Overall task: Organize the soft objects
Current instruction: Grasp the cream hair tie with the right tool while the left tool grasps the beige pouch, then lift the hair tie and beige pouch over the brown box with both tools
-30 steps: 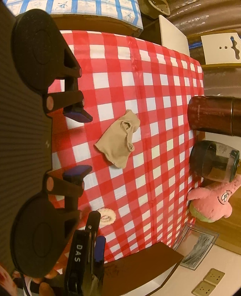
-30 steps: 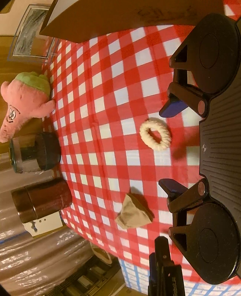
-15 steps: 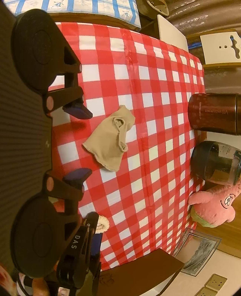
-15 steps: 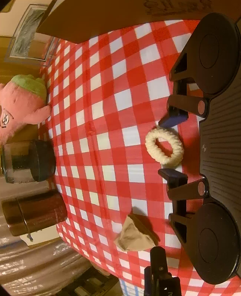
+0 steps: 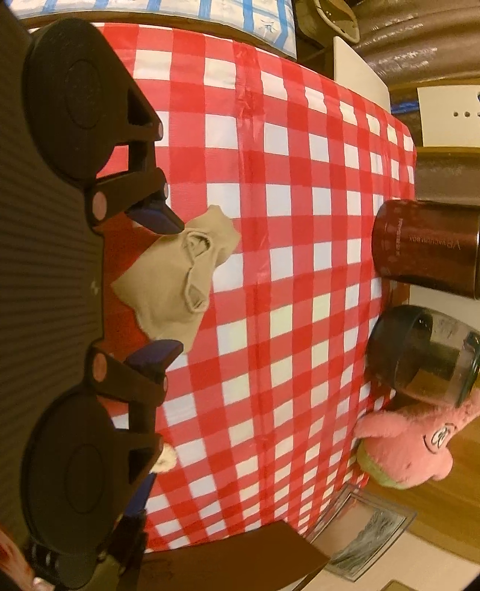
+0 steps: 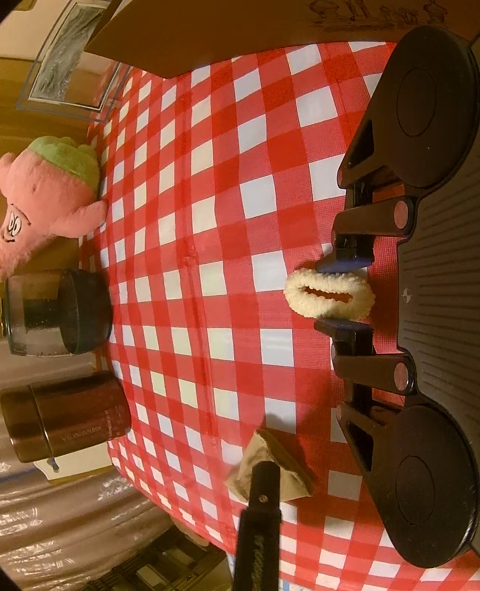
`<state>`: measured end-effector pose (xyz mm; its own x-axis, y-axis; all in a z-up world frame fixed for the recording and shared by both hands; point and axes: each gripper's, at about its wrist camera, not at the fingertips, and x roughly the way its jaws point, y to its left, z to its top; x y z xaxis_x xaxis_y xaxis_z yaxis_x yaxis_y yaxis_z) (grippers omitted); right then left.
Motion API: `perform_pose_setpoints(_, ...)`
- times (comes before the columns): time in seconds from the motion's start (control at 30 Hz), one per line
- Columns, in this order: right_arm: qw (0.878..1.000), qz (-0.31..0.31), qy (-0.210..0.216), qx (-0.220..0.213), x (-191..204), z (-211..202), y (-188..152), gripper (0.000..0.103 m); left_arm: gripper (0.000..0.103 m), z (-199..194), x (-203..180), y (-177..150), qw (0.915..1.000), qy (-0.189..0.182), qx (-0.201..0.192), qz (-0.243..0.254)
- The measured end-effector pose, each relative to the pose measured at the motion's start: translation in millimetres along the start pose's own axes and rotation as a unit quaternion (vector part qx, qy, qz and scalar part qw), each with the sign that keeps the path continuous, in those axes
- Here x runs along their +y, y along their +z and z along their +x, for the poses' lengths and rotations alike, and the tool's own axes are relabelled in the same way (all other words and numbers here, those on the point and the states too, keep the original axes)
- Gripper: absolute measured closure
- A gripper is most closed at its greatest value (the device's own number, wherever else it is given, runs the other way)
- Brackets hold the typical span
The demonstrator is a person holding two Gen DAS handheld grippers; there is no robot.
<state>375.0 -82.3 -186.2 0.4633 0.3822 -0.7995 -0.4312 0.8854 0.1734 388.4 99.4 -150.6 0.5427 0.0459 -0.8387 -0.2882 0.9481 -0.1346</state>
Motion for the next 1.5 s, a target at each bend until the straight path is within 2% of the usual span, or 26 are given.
perform_pose_setpoints(0.2, 1.0, 0.005, -0.004, -0.002, -2.1, 0.3, 1.0, 0.076, 0.044, 11.3, 0.9, 1.0, 0.9998, 0.01, -0.009, 0.012)
perform_pose_setpoints(0.33, 1.0, 0.005, -0.004, -0.002, -3.2, 0.4, 2.0, 0.076, 0.055, 17.0, 3.7, -2.2, 0.9996, 0.013, -0.015, 0.019)
perform_pose_setpoints(0.4, 1.0, 0.002, -0.004, -0.003, -3.3, 0.6, 2.0, 0.076, 0.063, 16.0, 3.5, -4.1, 0.9993, 0.016, -0.022, 0.028)
perform_pose_setpoints(0.47, 1.0, 0.0, -0.004, -0.003, -2.3, 0.6, 1.6, 0.078, 0.079, 13.7, 6.2, -5.6, 0.9991, 0.009, -0.028, 0.032)
perform_pose_setpoints(0.53, 1.0, -0.002, -0.001, -0.002, -1.1, 0.7, 1.6, 0.081, 0.092, 10.6, 10.6, -5.9, 0.9988, 0.008, -0.032, 0.036)
perform_pose_setpoints(0.57, 1.0, -0.002, 0.001, -0.002, -0.5, 0.3, 1.2, 0.082, 0.094, 9.1, 13.7, -5.7, 0.9989, 0.001, -0.029, 0.037)
perform_pose_setpoints(0.63, 1.0, -0.003, 0.005, 0.0, 0.4, -0.8, 0.3, 0.082, 0.095, 4.8, 21.0, -6.1, 0.999, -0.016, -0.022, 0.034)
perform_pose_setpoints(0.73, 1.0, -0.003, 0.016, 0.003, 1.1, -4.4, -1.7, 0.082, 0.095, -6.5, 26.8, -12.0, 0.9975, -0.043, -0.008, 0.056)
perform_pose_setpoints(0.87, 0.999, -0.001, 0.034, 0.009, 3.2, -13.1, -7.8, 0.082, 0.094, -23.8, 28.1, -27.9, 0.9902, -0.095, 0.033, 0.097)
perform_pose_setpoints(0.97, 0.999, -0.002, 0.046, 0.018, 5.8, -16.7, -14.5, 0.082, 0.085, -29.3, 25.0, -41.2, 0.9901, -0.079, 0.042, 0.109)
perform_pose_setpoints(1.03, 0.999, -0.002, 0.042, 0.019, 8.2, -17.6, -18.5, 0.081, 0.073, -29.1, 25.5, -46.0, 0.9928, -0.065, 0.041, 0.092)
perform_pose_setpoints(1.07, 0.999, -0.002, 0.041, 0.02, 9.4, -17.3, -20.1, 0.079, 0.07, -27.9, 25.6, -46.9, 0.9938, -0.063, 0.044, 0.08)
perform_pose_setpoints(1.17, 0.999, -0.007, 0.045, 0.019, 12.0, -17.1, -20.5, 0.062, 0.069, -22.1, 25.4, -46.2, 0.9956, -0.066, 0.047, 0.046)
perform_pose_setpoints(1.33, 0.999, -0.012, 0.034, 0.018, 12.2, -15.4, -18.9, 0.06, 0.07, -18.4, 15.4, -45.3, 0.9967, -0.053, 0.034, 0.052)
perform_pose_setpoints(1.4, 0.999, -0.016, 0.032, 0.019, 11.9, -15.5, -18.7, 0.061, 0.077, -17.1, 10.9, -45.8, 0.9965, -0.044, 0.03, 0.064)
perform_pose_setpoints(1.43, 0.999, -0.022, 0.027, 0.018, 13.3, -15.8, -19.2, 0.063, 0.08, -17.2, 9.6, -46.3, 0.9963, -0.041, 0.028, 0.07)
perform_pose_setpoints(1.47, 0.999, -0.028, 0.021, 0.017, 14.1, -16.2, -19.9, 0.071, 0.088, -17.6, 8.6, -46.5, 0.9962, -0.038, 0.025, 0.074)
perform_pose_setpoints(1.5, 0.999, -0.031, 0.019, 0.016, 14.4, -17.1, -21.0, 0.079, 0.091, -18.7, 8.4, -46.4, 0.9962, -0.035, 0.022, 0.077)
